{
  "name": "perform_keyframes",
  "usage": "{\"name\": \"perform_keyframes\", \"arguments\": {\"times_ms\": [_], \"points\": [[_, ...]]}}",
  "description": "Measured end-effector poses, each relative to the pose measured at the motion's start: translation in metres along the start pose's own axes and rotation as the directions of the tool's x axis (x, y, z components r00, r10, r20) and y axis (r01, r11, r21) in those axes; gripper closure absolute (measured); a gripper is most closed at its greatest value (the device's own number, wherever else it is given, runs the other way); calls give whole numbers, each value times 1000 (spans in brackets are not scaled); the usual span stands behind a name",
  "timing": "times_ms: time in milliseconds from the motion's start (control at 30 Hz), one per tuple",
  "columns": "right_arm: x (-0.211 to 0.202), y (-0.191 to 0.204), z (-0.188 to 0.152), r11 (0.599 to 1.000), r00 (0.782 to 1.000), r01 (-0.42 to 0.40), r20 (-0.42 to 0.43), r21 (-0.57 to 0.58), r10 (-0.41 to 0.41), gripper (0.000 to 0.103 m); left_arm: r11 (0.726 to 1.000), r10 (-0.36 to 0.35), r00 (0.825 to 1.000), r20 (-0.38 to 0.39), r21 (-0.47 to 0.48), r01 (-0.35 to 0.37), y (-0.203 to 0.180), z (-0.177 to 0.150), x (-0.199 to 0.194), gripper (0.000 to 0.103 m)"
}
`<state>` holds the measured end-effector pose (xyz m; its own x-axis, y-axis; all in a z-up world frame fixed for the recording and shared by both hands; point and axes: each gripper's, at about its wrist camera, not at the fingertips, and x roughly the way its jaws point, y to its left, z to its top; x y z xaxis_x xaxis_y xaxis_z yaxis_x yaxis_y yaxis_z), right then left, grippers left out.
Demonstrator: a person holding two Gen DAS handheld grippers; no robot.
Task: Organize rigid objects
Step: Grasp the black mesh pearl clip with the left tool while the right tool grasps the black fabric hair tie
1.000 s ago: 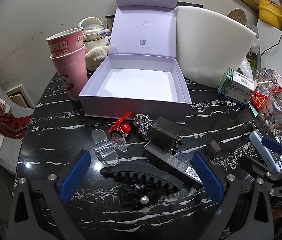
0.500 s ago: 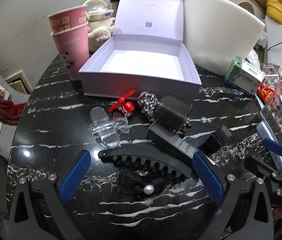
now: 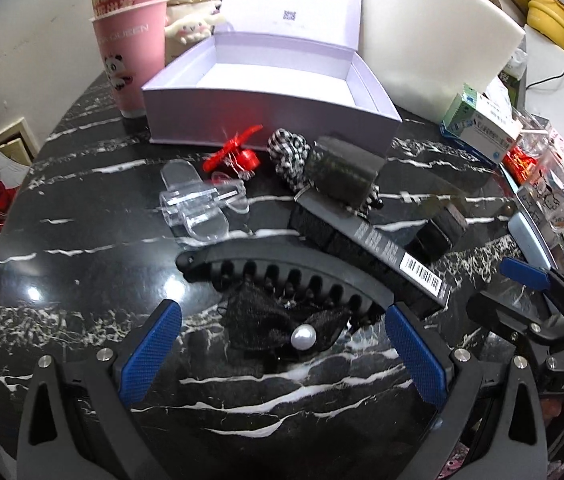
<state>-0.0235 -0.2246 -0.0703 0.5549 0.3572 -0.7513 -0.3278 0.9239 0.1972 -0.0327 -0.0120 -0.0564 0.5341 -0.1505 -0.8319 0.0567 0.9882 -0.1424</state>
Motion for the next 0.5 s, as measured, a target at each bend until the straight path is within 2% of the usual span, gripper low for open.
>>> {"name": "perform_keyframes", "arguments": {"times_ms": [133,200,333,400,500], "points": [[5,2,4,1000,1000,-4,-3,-11,4,0,999,-44,999,3,-1,44,4,-3,2,3],[6,2,7,1000,1000,-7,11,-5,7,1,999,-45,999,15,16,45,3,-4,2,9],[11,5,11,1000,1000,2,15,-20,-2,3,998,-62,998,4,28,62,6,-3,8,11],[14,7,15,1000,1000,10,13,-28,-10,7,998,-64,998,18,27,63,10,-3,7,20],[18,7,19,999,1000,15,18,-33,-14,10,997,-61,998,27,39,60,13,-1,7,27]]}}
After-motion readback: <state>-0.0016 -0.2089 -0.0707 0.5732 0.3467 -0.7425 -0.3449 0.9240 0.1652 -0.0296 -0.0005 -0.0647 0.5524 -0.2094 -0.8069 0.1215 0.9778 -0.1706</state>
